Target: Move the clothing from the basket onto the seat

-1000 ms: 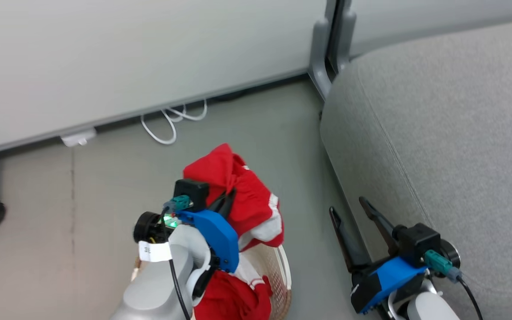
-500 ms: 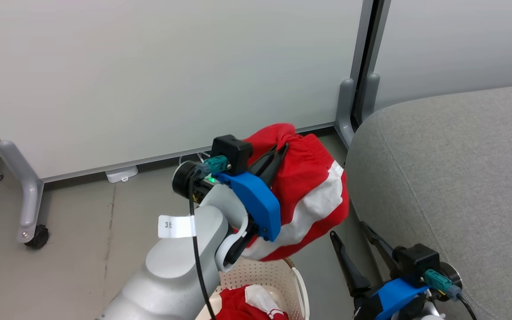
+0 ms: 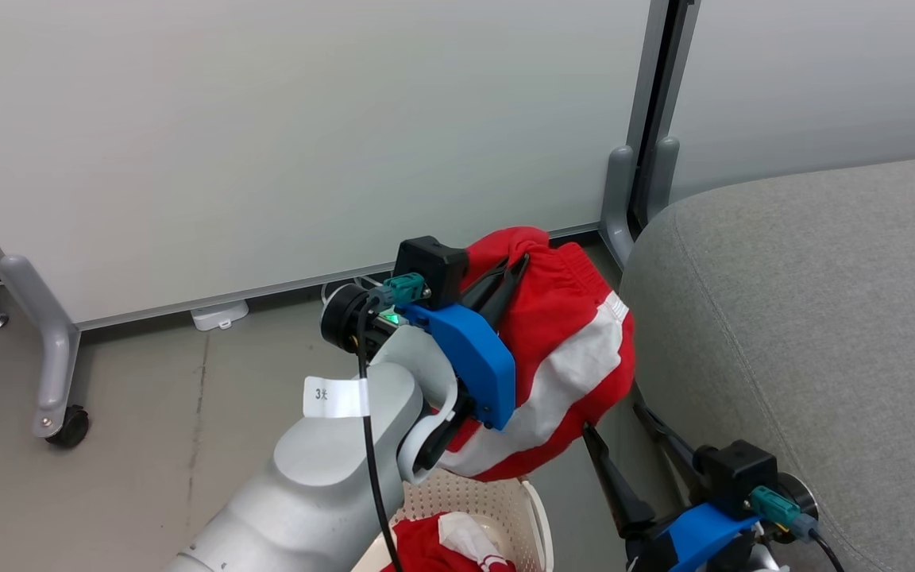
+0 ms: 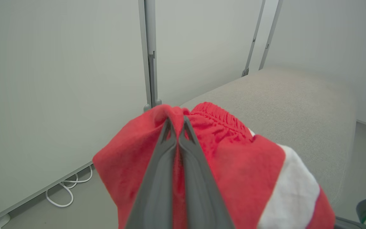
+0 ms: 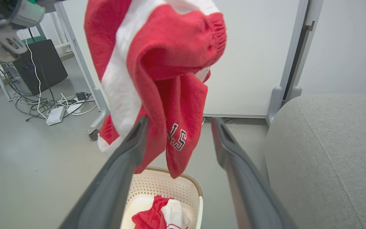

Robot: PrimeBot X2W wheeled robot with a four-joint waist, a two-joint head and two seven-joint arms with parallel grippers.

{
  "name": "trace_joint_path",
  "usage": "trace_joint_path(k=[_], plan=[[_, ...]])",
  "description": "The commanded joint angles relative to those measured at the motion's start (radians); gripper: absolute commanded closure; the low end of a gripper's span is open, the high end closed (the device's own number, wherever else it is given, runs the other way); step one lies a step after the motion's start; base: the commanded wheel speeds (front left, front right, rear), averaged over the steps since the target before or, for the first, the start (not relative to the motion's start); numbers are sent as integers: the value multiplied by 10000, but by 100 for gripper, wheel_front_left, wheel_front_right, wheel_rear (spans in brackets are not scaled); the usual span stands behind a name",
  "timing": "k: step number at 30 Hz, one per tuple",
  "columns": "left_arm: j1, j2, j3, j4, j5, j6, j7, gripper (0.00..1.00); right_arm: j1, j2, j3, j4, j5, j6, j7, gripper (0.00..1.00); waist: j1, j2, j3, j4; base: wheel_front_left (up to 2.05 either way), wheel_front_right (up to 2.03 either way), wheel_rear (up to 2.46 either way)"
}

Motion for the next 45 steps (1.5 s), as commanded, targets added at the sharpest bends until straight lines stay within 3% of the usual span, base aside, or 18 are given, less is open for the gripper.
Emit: trace_joint_path(k=[1,8,22,23,24,25,45], plan=[[-168,4,-113,64,-98,47,-100,100,145,-36,30,-29,35,4,15,0,1,-1,6,1,0,0,0],[-354,4,-487,186,-415,114,-210,100,-430,-36,468,377,222,4,231,0,1,-1,86,9,0,0,0],[-541,5,-1346,100,-1110,310,-553,100,-2737,-36,1957,2831,1381,4,5,0,1,-1,237,111,0,0,0],[-545,4,-1391,113,-1166,303,-560,100,-2878,-36,1985,2973,1405,3,-64,54,1,-1,245,119,0,0,0],[-560,5,-1427,137,-1200,313,-582,100,-3001,-36,2028,3084,1447,4,-157,96,1,-1,253,126,0,0,0],[-590,5,-1460,163,-1246,319,-607,100,-3098,-34,2063,3182,1466,4,-223,100,1,-1,257,133,0,0,0],[-875,5,-1980,682,-1813,352,-961,100,-3519,-34,2325,3857,1183,4,-646,100,1,-1,252,-11,0,0,0]])
